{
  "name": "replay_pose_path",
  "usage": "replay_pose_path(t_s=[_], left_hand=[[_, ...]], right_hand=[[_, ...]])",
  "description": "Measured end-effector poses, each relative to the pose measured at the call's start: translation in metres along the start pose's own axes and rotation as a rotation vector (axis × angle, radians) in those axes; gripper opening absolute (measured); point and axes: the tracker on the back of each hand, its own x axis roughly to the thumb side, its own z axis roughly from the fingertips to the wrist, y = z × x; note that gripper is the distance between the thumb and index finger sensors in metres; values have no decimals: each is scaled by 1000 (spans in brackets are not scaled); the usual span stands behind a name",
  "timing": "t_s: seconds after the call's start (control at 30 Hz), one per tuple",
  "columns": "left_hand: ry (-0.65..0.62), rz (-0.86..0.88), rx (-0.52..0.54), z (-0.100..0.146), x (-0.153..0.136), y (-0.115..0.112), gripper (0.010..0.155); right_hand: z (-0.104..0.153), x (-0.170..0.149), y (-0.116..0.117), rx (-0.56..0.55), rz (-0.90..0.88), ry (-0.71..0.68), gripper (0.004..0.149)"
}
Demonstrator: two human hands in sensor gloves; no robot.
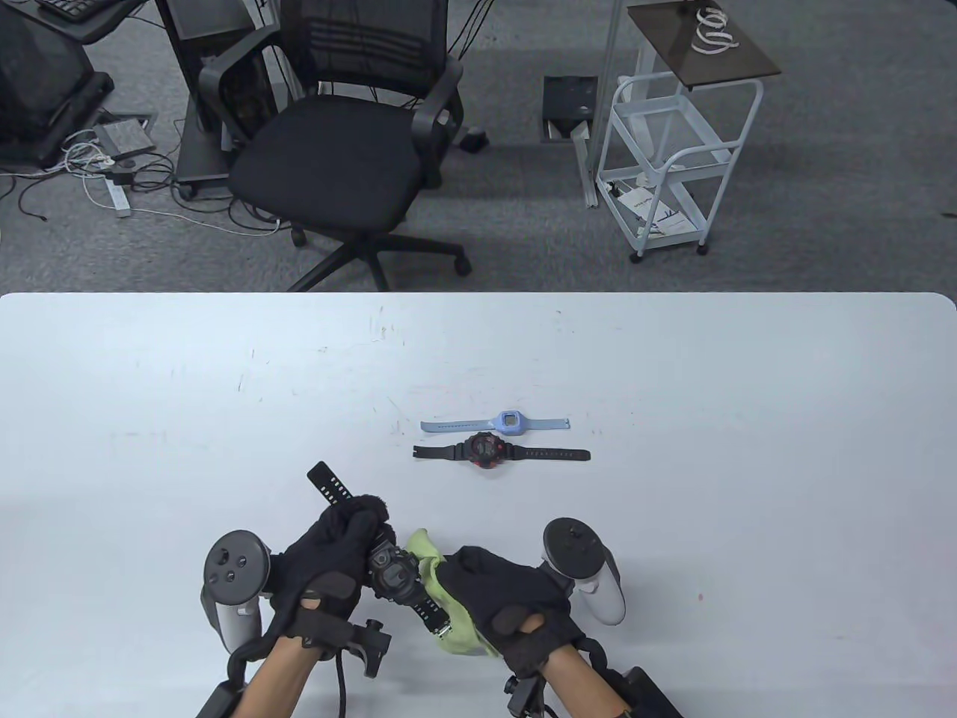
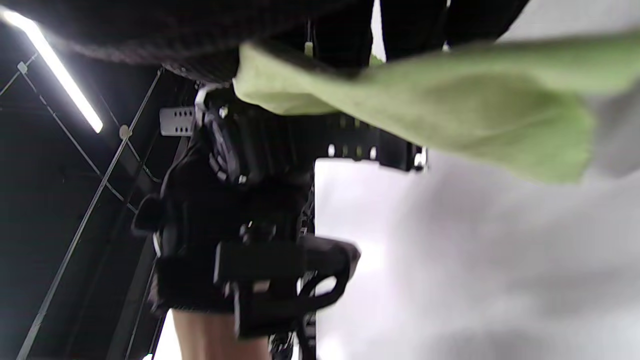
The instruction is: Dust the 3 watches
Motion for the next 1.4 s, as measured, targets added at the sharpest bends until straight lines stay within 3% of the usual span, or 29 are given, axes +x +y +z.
replay_pose_path(t_s=[0.2, 0.27, 0.33, 0.53, 0.67, 0.77, 0.9, 1.4], left_hand=[[-5, -13, 40, 1, 0, 5, 44], [4, 10, 57, 1, -2, 7, 44], [13, 25, 58, 1, -3, 6, 44], [38, 63, 46, 4, -6, -1, 44], [56, 107, 23, 7, -8, -6, 44], [31, 114, 8, 7, -8, -9, 44], [18, 145, -2, 6, -8, -11, 44], [-2, 140, -4, 4, -8, -6, 44]], right_hand=[[-7, -12, 1, 201, -139, -58, 47], [-9, -13, 2, 241, -83, -72, 47], [-10, -10, 5, 227, 12, -60, 51], [-8, 0, 12, 49, 219, -76, 61], [-6, -1, 11, -49, 232, -49, 62], [-6, -2, 9, -23, 223, -51, 76], [-7, -1, 10, 23, 261, -50, 52], [-9, -5, 9, 57, 207, -51, 46]])
